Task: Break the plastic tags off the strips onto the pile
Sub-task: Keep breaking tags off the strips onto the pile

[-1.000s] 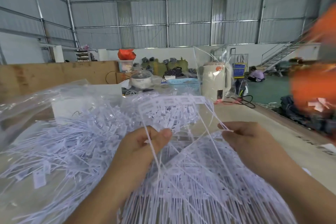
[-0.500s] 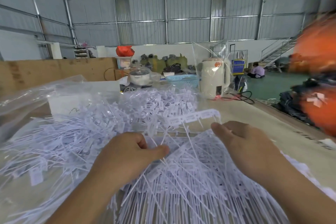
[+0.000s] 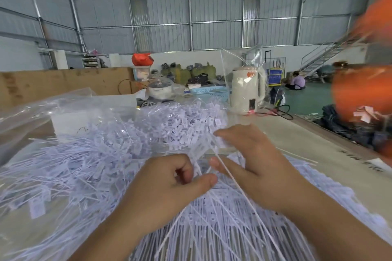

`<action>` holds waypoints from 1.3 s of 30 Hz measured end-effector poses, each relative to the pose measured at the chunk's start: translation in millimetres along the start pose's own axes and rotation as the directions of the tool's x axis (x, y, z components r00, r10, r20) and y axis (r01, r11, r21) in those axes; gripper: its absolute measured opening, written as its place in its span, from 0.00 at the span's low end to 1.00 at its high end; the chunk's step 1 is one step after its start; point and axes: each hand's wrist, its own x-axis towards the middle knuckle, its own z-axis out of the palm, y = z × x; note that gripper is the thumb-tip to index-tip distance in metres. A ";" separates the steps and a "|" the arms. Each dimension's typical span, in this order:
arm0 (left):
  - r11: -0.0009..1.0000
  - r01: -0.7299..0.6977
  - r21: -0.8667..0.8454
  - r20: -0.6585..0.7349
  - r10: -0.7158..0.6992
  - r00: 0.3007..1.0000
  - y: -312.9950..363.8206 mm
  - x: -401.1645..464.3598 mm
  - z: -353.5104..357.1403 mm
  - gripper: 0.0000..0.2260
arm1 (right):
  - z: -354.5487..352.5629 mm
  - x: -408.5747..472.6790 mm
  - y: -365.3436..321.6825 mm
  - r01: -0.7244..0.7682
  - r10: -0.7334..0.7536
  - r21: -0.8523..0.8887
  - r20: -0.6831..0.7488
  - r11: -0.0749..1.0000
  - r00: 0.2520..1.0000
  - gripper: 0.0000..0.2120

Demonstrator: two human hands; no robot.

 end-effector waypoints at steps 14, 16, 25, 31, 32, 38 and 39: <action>0.956 0.092 -0.277 -0.056 -0.112 0.992 -9.5 10.2 -10.0 0.16 | -62.9 2.8 -13.2 -0.082 0.106 -0.423 0.034 0.902 0.994 0.25; 0.957 0.112 -0.267 -0.034 -0.125 0.992 -10.8 10.0 -7.4 0.14 | -64.6 2.7 -17.1 -0.074 0.143 -0.508 0.099 0.858 0.985 0.28; 0.984 0.167 -0.061 -0.023 -0.169 0.985 -13.2 7.2 10.1 0.04 | -73.7 10.1 -32.3 0.012 0.082 -0.549 0.147 0.836 0.986 0.31; 0.973 0.225 -0.043 -0.107 -0.229 0.968 -13.5 9.7 7.3 0.06 | -72.9 9.4 -35.9 0.091 0.019 -0.559 0.189 0.824 0.982 0.23; 0.975 0.223 -0.018 -0.136 -0.224 0.965 -13.2 9.7 6.9 0.06 | -72.4 9.6 -36.3 0.104 -0.003 -0.559 0.178 0.823 0.984 0.19; 0.998 0.040 -0.040 -0.336 -0.051 0.941 -9.8 4.2 2.5 0.16 | -78.8 14.2 -37.8 0.199 -0.250 -0.483 -0.043 0.853 0.967 0.07; 0.998 0.022 -0.062 -0.350 -0.042 0.936 -9.6 3.9 2.2 0.17 | -80.8 15.3 -39.3 0.213 -0.270 -0.477 -0.053 0.853 0.961 0.07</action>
